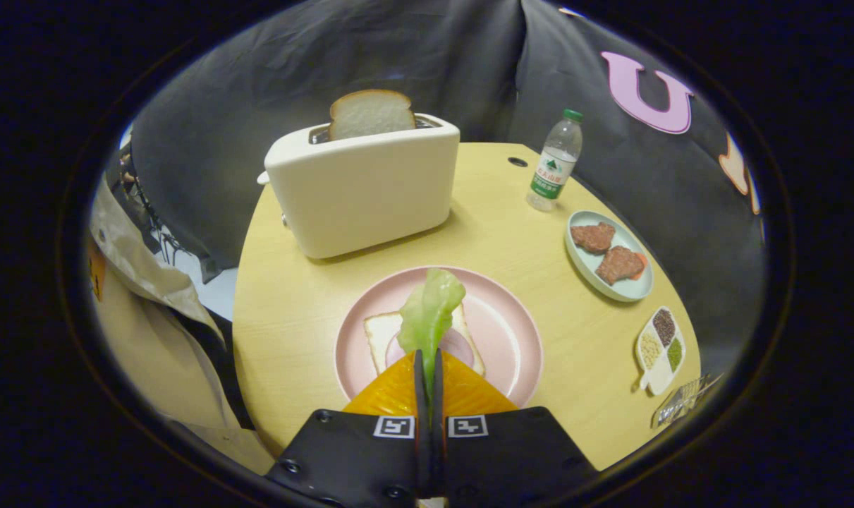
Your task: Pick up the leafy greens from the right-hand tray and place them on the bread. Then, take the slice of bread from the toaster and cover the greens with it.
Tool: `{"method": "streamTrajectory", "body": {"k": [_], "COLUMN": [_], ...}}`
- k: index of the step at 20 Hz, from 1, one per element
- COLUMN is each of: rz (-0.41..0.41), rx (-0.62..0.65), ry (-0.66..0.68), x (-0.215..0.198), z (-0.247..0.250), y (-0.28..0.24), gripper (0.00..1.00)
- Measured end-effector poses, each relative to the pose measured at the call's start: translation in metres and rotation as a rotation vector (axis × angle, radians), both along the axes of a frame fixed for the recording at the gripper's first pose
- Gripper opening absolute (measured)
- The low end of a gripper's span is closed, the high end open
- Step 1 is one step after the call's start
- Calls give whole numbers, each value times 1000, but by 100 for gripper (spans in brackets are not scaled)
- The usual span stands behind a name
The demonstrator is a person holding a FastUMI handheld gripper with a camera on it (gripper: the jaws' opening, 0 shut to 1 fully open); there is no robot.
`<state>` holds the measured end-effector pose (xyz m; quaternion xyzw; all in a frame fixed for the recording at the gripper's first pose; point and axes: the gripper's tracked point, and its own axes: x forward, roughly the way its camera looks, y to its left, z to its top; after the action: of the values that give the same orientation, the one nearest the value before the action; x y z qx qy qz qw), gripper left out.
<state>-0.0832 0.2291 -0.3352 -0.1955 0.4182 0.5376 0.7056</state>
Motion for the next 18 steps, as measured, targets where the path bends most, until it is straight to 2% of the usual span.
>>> {"method": "streamTrajectory", "body": {"k": [3, 9, 12, 18], "rz": [16, 29, 27, -45], "rx": [7, -61, -80, -56], "ry": [21, 0, -24, -59], "x": [-3, 2, 5, 11], "z": [-8, -37, -39, -19], "y": [9, 5, 0, 2], "gripper": [4, 17, 42, 100]}}
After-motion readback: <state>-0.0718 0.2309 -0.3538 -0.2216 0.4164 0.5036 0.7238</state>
